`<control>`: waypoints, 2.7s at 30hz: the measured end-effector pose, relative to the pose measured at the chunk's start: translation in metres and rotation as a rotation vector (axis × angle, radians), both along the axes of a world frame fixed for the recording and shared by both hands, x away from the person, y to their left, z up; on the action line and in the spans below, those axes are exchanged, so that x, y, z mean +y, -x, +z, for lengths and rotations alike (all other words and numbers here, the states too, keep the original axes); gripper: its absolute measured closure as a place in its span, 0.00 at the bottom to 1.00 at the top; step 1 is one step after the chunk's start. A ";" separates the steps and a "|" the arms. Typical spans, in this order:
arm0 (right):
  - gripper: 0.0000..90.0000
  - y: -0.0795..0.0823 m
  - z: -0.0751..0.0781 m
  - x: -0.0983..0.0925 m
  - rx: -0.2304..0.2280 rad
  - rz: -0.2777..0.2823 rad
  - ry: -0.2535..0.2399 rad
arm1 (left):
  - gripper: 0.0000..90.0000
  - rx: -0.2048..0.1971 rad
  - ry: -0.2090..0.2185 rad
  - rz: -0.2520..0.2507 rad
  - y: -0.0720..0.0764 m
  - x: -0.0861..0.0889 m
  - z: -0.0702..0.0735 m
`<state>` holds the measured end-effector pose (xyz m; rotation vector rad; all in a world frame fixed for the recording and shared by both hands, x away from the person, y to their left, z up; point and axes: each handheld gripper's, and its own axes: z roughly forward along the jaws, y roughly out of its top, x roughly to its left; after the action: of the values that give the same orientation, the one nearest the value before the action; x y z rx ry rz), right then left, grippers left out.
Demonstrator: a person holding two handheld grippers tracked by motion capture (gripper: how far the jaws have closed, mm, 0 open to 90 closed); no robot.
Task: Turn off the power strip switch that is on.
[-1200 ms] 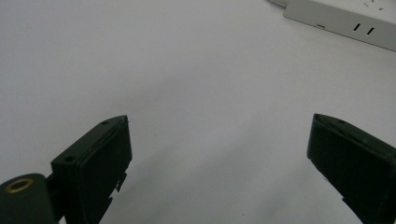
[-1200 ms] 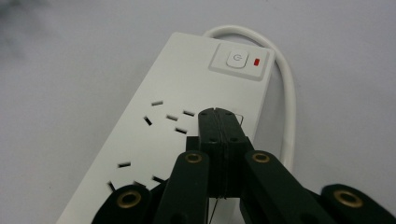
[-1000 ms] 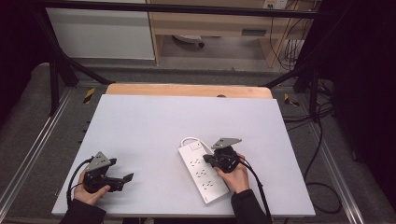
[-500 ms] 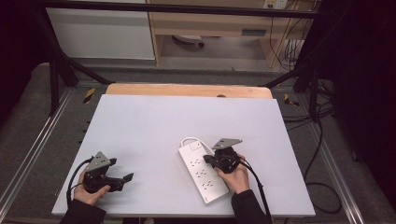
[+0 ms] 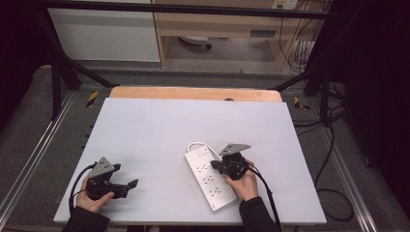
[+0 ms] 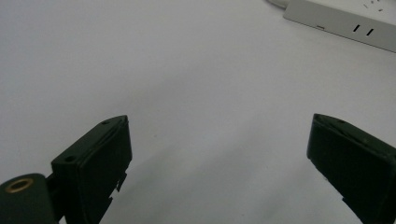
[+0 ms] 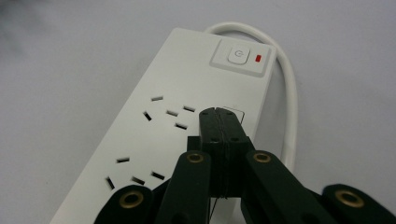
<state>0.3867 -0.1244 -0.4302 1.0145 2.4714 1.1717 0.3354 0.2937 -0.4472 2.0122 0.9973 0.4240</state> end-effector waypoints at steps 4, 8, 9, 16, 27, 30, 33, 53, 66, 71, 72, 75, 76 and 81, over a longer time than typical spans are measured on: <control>1.00 0.000 -0.001 0.000 -0.003 0.002 -0.002 | 0.07 0.000 -0.001 0.000 0.000 0.000 0.000; 1.00 0.000 -0.002 0.000 -0.002 0.002 0.008 | 0.07 0.000 -0.001 0.000 0.000 0.000 0.000; 1.00 0.000 -0.003 0.000 -0.005 0.002 0.005 | 0.07 -0.001 -0.001 0.000 0.000 0.000 0.000; 1.00 0.000 -0.004 -0.002 0.000 0.003 -0.008 | 0.07 0.000 -0.001 0.000 0.000 0.000 0.000; 1.00 0.001 -0.003 -0.001 -0.004 -0.004 -0.002 | 0.07 0.000 -0.001 -0.001 0.000 0.000 0.000; 1.00 0.001 -0.003 -0.001 0.008 -0.003 -0.008 | 0.07 0.000 0.000 -0.001 0.000 0.000 0.000; 1.00 0.002 -0.002 -0.001 -0.005 0.004 -0.010 | 0.07 0.000 0.000 0.000 0.000 0.000 0.000; 0.75 0.006 0.019 -0.028 -0.027 -0.070 -0.036 | 0.07 0.001 0.000 -0.001 0.000 0.000 0.000; 0.30 0.012 0.020 -0.058 -0.039 -0.145 -0.053 | 0.07 0.004 0.002 -0.001 0.000 -0.001 0.000; 0.15 0.016 0.017 -0.074 -0.055 -0.186 -0.054 | 0.07 0.005 0.003 -0.001 0.000 -0.001 0.000; 0.13 0.017 0.016 -0.077 -0.053 -0.196 -0.055 | 0.07 0.006 -0.001 -0.004 0.000 -0.001 0.000; 0.09 0.020 0.013 -0.088 -0.048 -0.210 -0.055 | 0.07 0.007 -0.001 -0.004 0.000 -0.001 0.000; 0.08 0.021 0.012 -0.091 -0.043 -0.214 -0.056 | 0.07 0.007 -0.001 -0.004 0.000 -0.001 -0.001; 0.04 0.026 0.008 -0.107 -0.036 -0.229 -0.052 | 0.07 0.008 -0.002 -0.006 0.000 -0.002 -0.001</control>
<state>0.3606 -0.2310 -0.4222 1.2419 2.2363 1.1743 0.3355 0.2921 -0.4479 2.0196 0.9964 0.4141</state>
